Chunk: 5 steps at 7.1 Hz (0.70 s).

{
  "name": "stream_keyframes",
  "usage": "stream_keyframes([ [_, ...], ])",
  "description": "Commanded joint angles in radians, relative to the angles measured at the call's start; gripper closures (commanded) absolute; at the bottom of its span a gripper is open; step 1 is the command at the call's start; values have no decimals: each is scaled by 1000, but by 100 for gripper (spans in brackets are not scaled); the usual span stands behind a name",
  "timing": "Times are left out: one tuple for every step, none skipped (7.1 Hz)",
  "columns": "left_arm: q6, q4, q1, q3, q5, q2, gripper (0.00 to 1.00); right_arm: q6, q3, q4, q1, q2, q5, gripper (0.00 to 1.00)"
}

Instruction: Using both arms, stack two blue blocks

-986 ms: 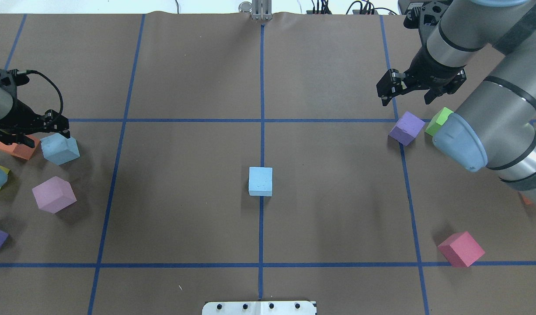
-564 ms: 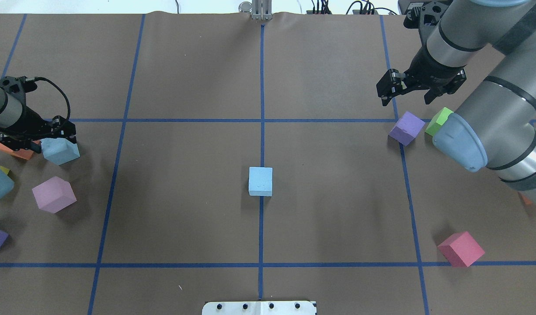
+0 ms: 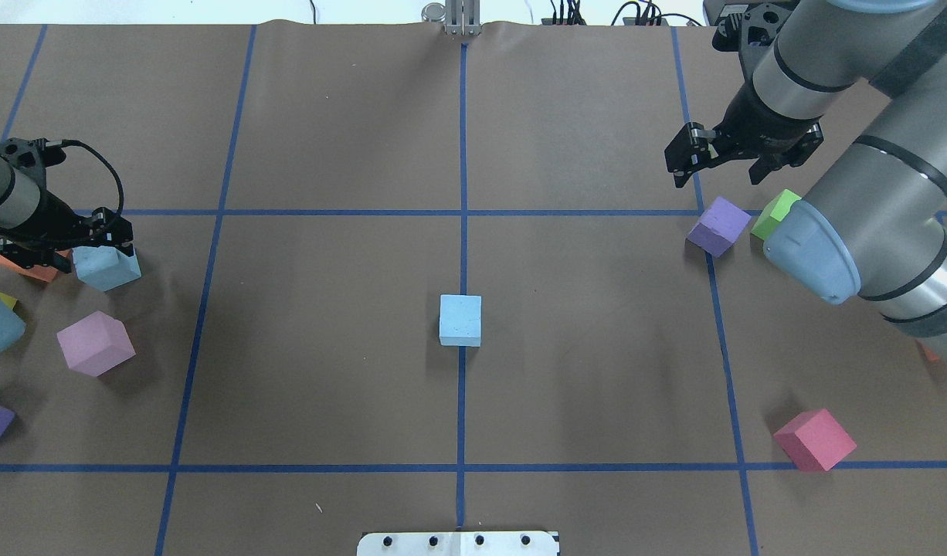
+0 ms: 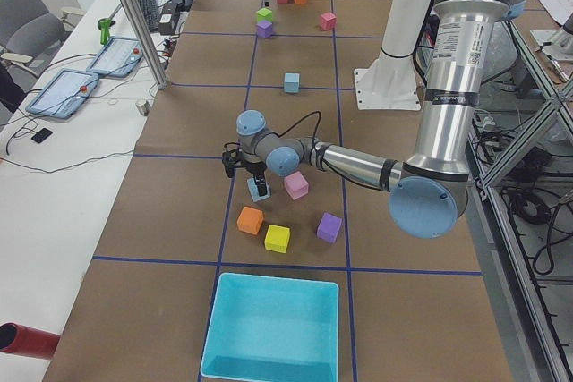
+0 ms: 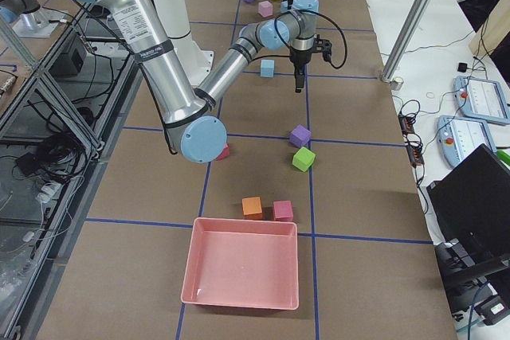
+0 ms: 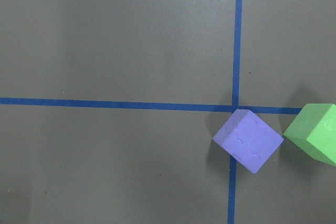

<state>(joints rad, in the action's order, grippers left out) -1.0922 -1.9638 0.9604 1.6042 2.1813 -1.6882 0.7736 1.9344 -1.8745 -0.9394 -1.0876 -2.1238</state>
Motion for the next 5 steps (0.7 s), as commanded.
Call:
stream_keyframes([
  [3, -12, 0, -13, 0, 2, 3, 0, -2, 0, -1, 0, 1, 1],
  [3, -45, 0, -38, 2, 2, 8, -2, -3, 0, 1, 0, 1, 1],
  [2, -65, -3, -59, 2, -1, 15, -5, -3, 0, 1, 0, 1, 1],
  [0, -66, -5, -63, 2, -4, 22, -7, -3, 0, 1, 0, 1, 1],
  [-3, -66, -5, -63, 2, -5, 24, -7, -3, 0, 1, 0, 1, 1],
])
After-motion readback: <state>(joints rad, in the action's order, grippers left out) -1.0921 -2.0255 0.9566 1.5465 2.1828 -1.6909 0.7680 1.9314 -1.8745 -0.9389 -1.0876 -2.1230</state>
